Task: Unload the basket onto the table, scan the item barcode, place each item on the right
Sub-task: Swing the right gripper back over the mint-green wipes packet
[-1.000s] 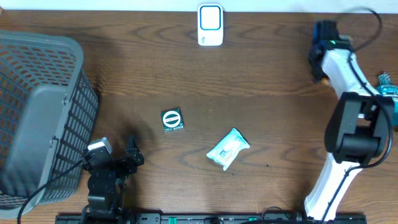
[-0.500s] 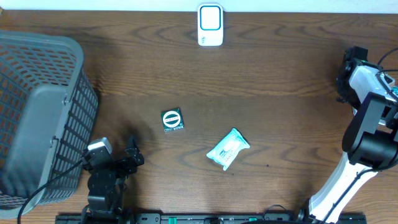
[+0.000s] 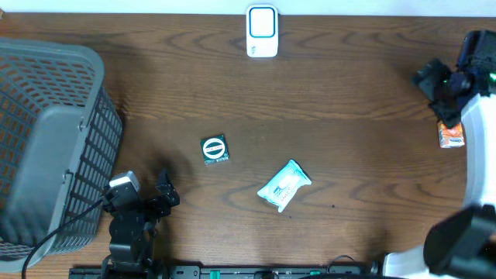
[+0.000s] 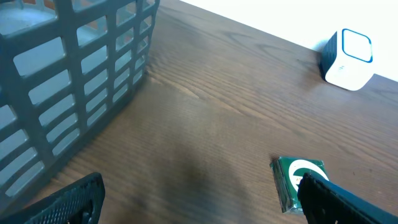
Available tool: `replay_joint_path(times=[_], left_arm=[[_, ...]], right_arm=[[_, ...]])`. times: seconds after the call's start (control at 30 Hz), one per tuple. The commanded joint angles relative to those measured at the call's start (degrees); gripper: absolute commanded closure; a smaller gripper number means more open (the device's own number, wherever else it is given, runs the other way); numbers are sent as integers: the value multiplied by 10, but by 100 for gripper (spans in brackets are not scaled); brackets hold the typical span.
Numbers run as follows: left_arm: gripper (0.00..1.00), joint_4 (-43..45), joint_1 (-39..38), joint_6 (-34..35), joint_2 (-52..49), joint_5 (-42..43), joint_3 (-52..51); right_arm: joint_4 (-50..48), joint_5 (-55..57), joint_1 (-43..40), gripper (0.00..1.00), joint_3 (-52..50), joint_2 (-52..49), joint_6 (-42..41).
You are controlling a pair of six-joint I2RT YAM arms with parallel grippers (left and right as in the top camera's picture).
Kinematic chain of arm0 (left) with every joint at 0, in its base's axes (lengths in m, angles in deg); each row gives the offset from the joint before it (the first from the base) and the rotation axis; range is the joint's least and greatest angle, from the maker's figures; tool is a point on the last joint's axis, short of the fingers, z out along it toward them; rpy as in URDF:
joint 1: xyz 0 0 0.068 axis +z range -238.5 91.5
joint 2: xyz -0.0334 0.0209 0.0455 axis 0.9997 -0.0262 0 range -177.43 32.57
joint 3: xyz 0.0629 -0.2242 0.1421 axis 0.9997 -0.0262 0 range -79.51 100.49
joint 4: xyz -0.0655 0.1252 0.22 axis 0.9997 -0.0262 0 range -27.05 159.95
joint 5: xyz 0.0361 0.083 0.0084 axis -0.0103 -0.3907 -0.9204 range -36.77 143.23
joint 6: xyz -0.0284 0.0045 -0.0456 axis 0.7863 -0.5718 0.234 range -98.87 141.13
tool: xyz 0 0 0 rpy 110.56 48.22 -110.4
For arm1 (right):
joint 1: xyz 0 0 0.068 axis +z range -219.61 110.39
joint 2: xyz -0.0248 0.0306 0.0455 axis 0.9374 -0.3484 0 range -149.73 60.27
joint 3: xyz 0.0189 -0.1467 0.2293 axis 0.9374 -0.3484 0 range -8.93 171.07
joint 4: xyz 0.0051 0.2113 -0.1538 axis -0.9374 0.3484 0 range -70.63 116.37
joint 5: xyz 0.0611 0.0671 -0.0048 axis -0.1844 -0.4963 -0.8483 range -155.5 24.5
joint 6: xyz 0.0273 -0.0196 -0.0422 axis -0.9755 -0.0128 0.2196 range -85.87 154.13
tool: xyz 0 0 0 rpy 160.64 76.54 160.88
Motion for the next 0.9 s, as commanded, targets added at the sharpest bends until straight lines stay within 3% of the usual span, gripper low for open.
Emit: replay_joint_path(times=[0.0, 0.07, 0.17, 0.3, 0.47, 0.53, 0.63, 0.77, 0.87], left_arm=[[2, -11, 3, -1, 2, -7, -8], [2, -11, 3, -1, 2, -7, -8], [2, -11, 3, -1, 2, -7, -8], [2, -11, 3, -1, 2, -7, -8], [2, -11, 3, -1, 2, -7, -8], [2, -11, 3, -1, 2, -7, -8], [2, -11, 3, -1, 2, -7, -8], [2, -11, 3, -1, 2, -7, -8], [2, -11, 3, -1, 2, -7, -8]], right_arm=[[41, -307, 43, 1, 0, 19, 81], [85, -344, 77, 1, 0, 19, 102], [137, -299, 151, 1, -11, 17, 120], [123, -232, 287, 1, -66, 15, 89], [68, -88, 401, 1, -147, 11, -82], [10, -57, 436, 12, -183, 12, -102], [-128, -54, 485, 35, -238, 11, -49], [-250, -53, 530, 48, -279, 2, -8], [-264, -54, 555, 53, -282, -25, -10]])
